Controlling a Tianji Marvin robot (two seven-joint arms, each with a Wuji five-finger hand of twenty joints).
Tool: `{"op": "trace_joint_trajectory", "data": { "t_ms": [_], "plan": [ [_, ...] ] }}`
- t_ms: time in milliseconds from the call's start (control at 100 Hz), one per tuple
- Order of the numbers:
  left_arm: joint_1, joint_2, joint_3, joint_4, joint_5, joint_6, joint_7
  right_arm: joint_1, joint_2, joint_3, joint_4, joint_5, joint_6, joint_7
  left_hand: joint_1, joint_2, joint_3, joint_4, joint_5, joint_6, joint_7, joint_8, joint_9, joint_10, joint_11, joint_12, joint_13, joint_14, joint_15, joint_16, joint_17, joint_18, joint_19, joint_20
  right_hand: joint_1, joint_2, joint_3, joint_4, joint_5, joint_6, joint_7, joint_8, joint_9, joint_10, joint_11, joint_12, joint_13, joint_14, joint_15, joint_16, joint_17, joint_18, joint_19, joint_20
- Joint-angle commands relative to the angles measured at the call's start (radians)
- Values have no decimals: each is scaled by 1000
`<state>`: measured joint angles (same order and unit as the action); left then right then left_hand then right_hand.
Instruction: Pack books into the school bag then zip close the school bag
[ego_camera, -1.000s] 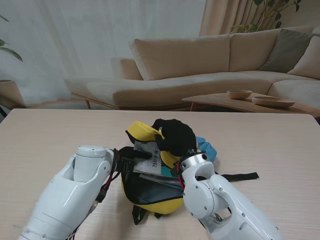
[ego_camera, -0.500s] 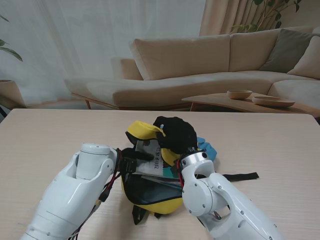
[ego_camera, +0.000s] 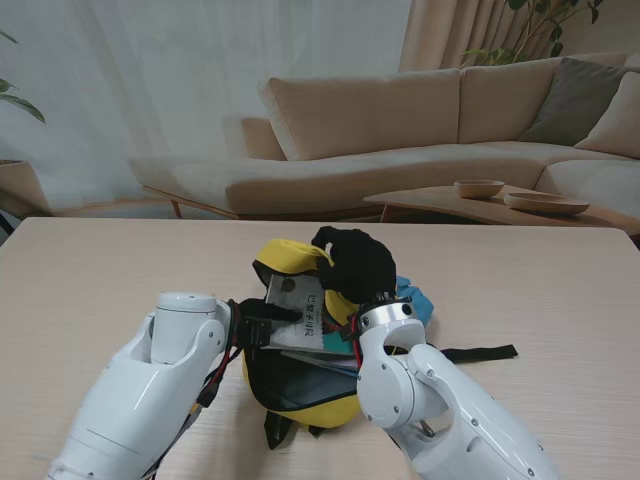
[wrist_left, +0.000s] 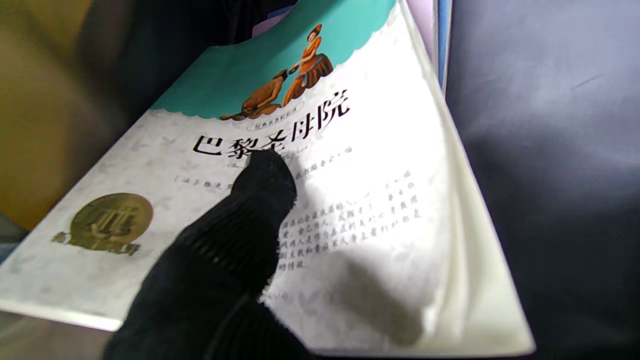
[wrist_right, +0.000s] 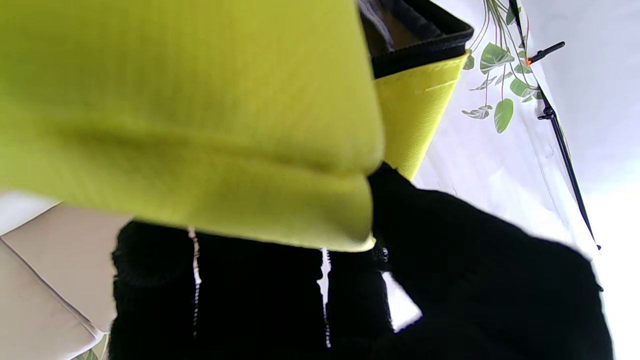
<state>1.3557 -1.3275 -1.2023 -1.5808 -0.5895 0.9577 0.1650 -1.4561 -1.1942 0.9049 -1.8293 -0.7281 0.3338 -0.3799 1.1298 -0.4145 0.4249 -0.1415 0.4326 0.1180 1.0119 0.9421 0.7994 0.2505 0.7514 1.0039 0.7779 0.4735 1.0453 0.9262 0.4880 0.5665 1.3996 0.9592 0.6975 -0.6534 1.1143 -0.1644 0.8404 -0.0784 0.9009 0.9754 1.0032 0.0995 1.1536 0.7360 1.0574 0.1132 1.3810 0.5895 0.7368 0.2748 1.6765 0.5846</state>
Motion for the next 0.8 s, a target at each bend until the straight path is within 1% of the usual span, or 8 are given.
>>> {"op": "trace_joint_trajectory", "data": {
  "t_ms": [0, 100, 250, 300, 360, 560, 720, 790],
  "plan": [
    [3, 9, 4, -10, -28, 55, -17, 1, -10, -3, -15, -7, 3, 17, 161, 215, 41, 56, 4, -19, 104, -6, 42, -34, 111, 1, 46, 9, 46, -2, 10, 18, 50, -6, 149, 155, 29, 91, 86, -208, 233, 201, -15, 8, 21, 13, -28, 6, 28, 13, 10, -10, 81, 25],
    [-7, 17, 20, -3, -39, 55, -27, 1, -7, -5, -14, -8, 3, 28, 161, 195, -6, 54, -4, -12, 92, -47, 45, -21, 94, -4, 43, 19, 38, -4, 5, 23, 45, -4, 149, 156, 29, 90, 84, -207, 233, 200, -17, 7, 21, 12, -28, 7, 28, 13, 11, -9, 81, 25],
    [-28, 9, 31, 33, -43, 55, -28, -2, -6, -6, -15, -5, -5, 33, 161, 199, -33, 58, -9, -8, 97, -75, 44, -14, 83, -3, 40, 20, 33, -5, 2, 23, 42, -3, 150, 156, 28, 91, 83, -208, 234, 199, -17, 7, 22, 10, -28, 7, 27, 13, 10, -10, 80, 24],
    [-32, -2, 27, 45, -31, 55, -33, -4, -5, -5, -17, -6, -8, 35, 161, 204, -34, 60, -10, -8, 99, -79, 41, -13, 83, -1, 37, 21, 32, -4, -1, 22, 40, -3, 149, 156, 28, 91, 82, -208, 234, 199, -17, 7, 22, 10, -29, 6, 27, 13, 9, -11, 79, 24],
    [-27, -35, 2, 60, 57, 52, -83, -5, -5, -4, -19, -4, -14, 36, 161, 214, -34, 62, -14, -10, 100, -82, 34, -14, 80, 0, 30, 17, 29, -5, -7, 17, 36, -3, 150, 155, 28, 91, 83, -207, 235, 199, -17, 6, 22, 10, -29, 6, 27, 13, 9, -11, 79, 24],
    [-49, -28, 23, 89, 60, 33, -108, -10, -2, -2, -22, -3, -23, 41, 161, 220, -41, 62, -21, -11, 100, -97, 21, -13, 59, -9, 4, 24, 3, -13, -37, 5, 14, -10, 149, 156, 28, 91, 83, -208, 235, 197, -16, 6, 22, 9, -29, 6, 27, 12, 9, -12, 79, 23],
    [-55, -12, 39, 90, 76, 25, -146, -13, -2, -1, -22, -1, -25, 43, 160, 182, -68, 63, -39, -11, 85, -137, 13, -11, 6, -23, -30, 30, -36, -29, -73, -13, -13, -26, 149, 156, 27, 91, 83, -209, 235, 197, -16, 6, 23, 9, -29, 6, 27, 12, 10, -11, 79, 23],
    [-55, -6, 44, 86, 88, 19, -156, -12, -2, 0, -21, 0, -26, 43, 161, 166, -108, 75, -60, -7, 95, -154, 13, -17, -34, 0, -48, 23, -53, -36, -94, -23, -30, -42, 149, 156, 28, 92, 83, -209, 235, 196, -17, 6, 23, 9, -29, 6, 27, 12, 10, -10, 79, 23]
  ]
}}
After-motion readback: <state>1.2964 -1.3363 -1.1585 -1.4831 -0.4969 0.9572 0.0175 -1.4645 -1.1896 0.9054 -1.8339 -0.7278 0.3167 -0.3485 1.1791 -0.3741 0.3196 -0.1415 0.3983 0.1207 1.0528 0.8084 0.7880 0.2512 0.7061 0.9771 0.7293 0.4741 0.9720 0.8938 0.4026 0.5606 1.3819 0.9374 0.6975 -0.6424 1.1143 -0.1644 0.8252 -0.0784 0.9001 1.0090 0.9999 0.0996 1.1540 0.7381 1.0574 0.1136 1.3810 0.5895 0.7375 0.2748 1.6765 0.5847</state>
